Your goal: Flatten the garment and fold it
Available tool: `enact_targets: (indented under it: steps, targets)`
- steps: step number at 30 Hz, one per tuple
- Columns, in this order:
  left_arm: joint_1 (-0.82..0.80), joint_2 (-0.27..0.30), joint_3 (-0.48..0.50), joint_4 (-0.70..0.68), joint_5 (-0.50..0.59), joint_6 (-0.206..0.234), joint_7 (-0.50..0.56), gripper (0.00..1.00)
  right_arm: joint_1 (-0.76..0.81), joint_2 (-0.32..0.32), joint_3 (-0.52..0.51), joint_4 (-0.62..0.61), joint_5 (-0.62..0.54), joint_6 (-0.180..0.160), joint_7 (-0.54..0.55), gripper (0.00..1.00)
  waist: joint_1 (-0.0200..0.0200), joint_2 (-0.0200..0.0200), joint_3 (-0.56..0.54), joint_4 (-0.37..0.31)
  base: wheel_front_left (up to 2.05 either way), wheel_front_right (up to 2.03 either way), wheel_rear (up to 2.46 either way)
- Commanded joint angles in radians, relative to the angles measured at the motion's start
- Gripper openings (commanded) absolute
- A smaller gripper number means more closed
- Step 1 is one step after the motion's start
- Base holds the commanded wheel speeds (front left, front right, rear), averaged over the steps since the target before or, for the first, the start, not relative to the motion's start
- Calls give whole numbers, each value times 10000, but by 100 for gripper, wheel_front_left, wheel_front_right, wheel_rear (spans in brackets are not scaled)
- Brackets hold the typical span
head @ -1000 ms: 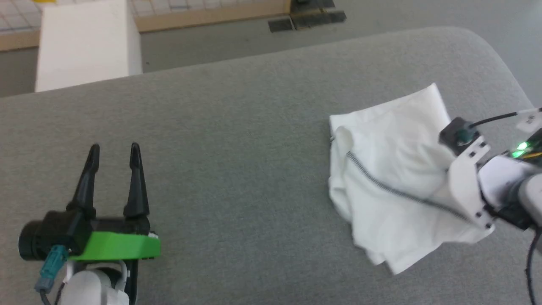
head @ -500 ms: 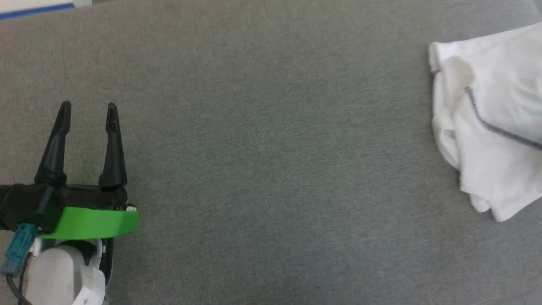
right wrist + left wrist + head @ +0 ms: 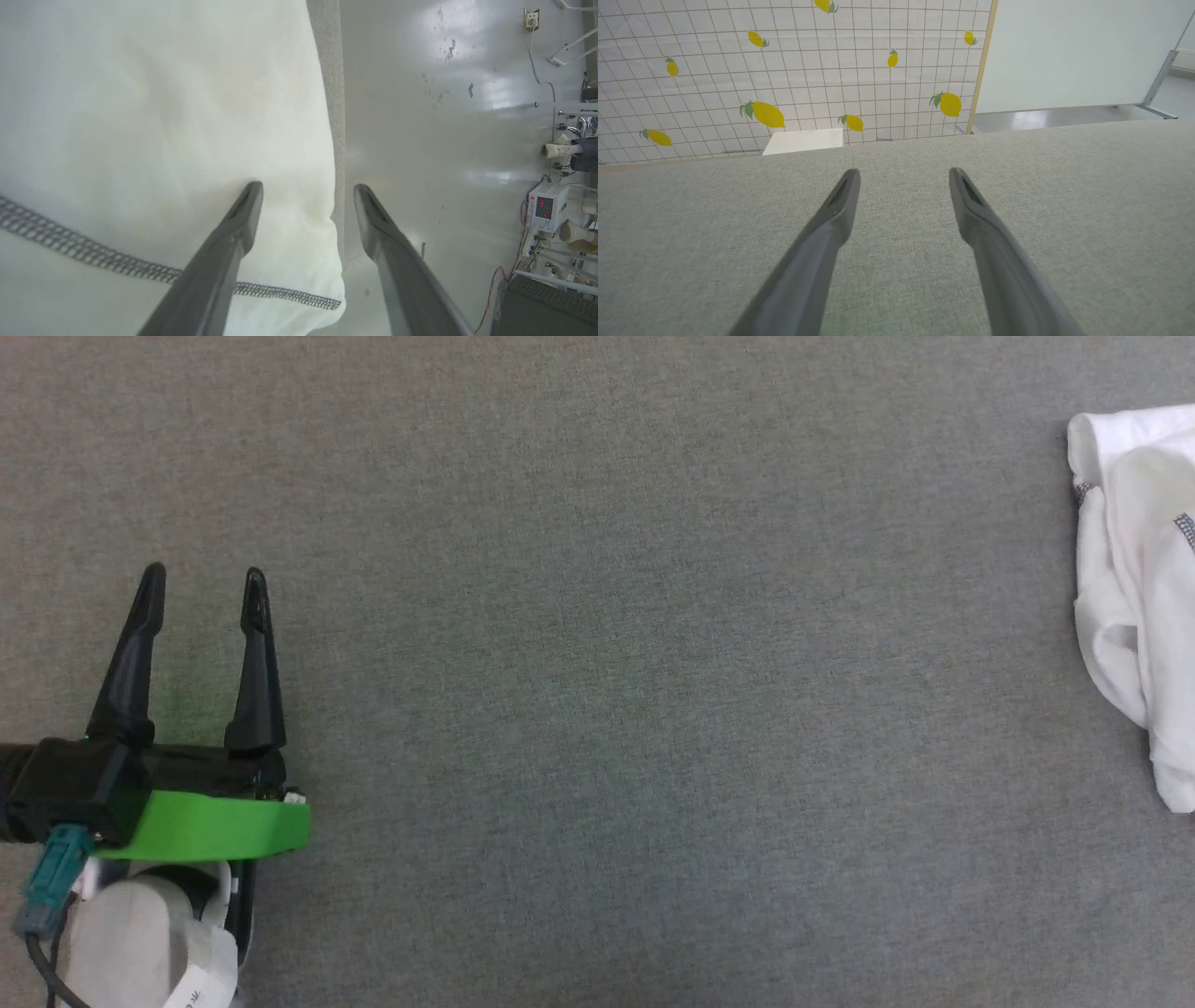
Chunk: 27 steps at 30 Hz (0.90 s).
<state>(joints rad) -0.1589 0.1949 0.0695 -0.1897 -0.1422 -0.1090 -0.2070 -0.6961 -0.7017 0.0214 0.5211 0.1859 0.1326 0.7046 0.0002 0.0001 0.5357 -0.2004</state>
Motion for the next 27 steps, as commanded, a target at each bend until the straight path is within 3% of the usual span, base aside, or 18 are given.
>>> enact_targets:
  steps: [1,6,11,14,22,27]
  targets:
    - [-40,-8,-25,82,-22,64,-100,100,-27,193,-295,-359,-104,-19,-141,100,-2,-1,-582,-84,0,0,0]
    - [72,-176,16,470,-133,207,-257,100,-253,858,-1017,-2059,-65,-19,-1731,100,-2,-1,-1709,63,0,0,0]
    - [228,-371,117,876,-271,416,-330,100,-80,1820,-1045,-3503,174,-19,-3313,100,-2,-1,-2813,376,0,0,0]
    - [374,-499,202,1151,-370,596,-334,100,334,3105,-1154,-4510,335,-19,-4757,100,-2,-1,-3537,681,0,0,0]
    - [403,-809,222,1771,-571,982,-283,100,2117,5736,-977,-5382,-7,-19,-7270,100,-2,-1,-4399,1283,0,0,0]
    - [379,-982,-62,2217,-580,1041,-349,100,3524,6437,-1032,-5399,-414,-19,-8671,100,-2,-1,-4789,1607,0,0,0]
